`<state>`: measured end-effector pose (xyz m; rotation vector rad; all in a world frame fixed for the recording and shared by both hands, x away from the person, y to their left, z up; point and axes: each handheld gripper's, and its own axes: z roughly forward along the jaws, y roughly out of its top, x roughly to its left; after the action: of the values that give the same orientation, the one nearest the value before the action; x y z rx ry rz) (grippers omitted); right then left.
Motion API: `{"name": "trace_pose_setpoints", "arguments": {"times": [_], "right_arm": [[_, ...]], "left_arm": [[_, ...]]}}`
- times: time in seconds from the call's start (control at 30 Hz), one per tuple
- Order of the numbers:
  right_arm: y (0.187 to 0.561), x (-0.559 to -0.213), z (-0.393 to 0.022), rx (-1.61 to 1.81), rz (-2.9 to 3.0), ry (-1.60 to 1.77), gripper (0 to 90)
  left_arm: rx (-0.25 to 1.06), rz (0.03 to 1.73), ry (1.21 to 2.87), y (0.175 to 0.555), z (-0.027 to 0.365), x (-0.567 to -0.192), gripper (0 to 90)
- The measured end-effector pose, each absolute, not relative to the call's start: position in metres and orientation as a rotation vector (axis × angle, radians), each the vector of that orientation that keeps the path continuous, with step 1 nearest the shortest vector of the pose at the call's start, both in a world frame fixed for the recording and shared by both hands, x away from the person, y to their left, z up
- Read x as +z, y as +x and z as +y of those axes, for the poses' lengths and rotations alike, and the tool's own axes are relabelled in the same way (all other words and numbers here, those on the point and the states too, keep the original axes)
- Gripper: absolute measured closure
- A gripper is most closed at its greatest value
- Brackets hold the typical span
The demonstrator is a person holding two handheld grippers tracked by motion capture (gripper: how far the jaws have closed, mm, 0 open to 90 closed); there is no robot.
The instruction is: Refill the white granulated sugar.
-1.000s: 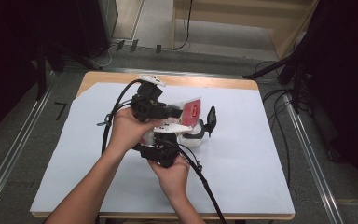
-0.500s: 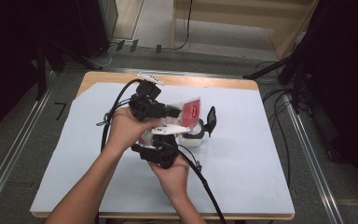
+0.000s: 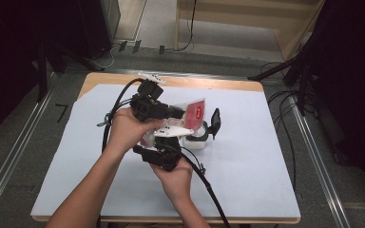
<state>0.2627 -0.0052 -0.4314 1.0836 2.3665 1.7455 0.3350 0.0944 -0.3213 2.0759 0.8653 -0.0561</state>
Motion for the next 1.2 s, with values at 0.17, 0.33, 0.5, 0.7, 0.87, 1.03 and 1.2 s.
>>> {"name": "trace_pose_setpoints", "arguments": {"times": [0.17, 0.33, 0.5, 0.7, 0.87, 1.03, 1.2], "right_arm": [[0.2643, -0.4330, -0.0054, 1.749, 2.373, 1.092, 63.6], [0.2642, -0.4326, -0.0046, 1.757, 2.370, 1.087, 63.6], [0.2635, -0.4315, -0.0051, 1.759, 2.368, 1.082, 63.6], [0.2634, -0.4312, -0.0050, 1.760, 2.367, 1.082, 63.6], [0.2636, -0.4320, -0.0053, 1.754, 2.369, 1.084, 63.5], [0.2636, -0.4329, -0.0056, 1.752, 2.369, 1.085, 63.5], [0.2637, -0.4330, -0.0056, 1.748, 2.371, 1.078, 63.2]], "left_arm": [[-0.051, 0.864, 2.081, 0.3364, 0.0941, -0.3229, 82.1], [-0.047, 0.868, 2.080, 0.3349, 0.0941, -0.3213, 82.0], [-0.040, 0.860, 2.086, 0.3340, 0.0937, -0.3200, 81.9], [-0.040, 0.859, 2.082, 0.3337, 0.0937, -0.3200, 81.8], [-0.040, 0.861, 2.085, 0.3332, 0.0921, -0.3206, 81.9], [-0.049, 0.856, 2.081, 0.3344, 0.0925, -0.3222, 82.0], [-0.045, 0.854, 2.083, 0.3346, 0.0928, -0.3223, 82.2]]}}
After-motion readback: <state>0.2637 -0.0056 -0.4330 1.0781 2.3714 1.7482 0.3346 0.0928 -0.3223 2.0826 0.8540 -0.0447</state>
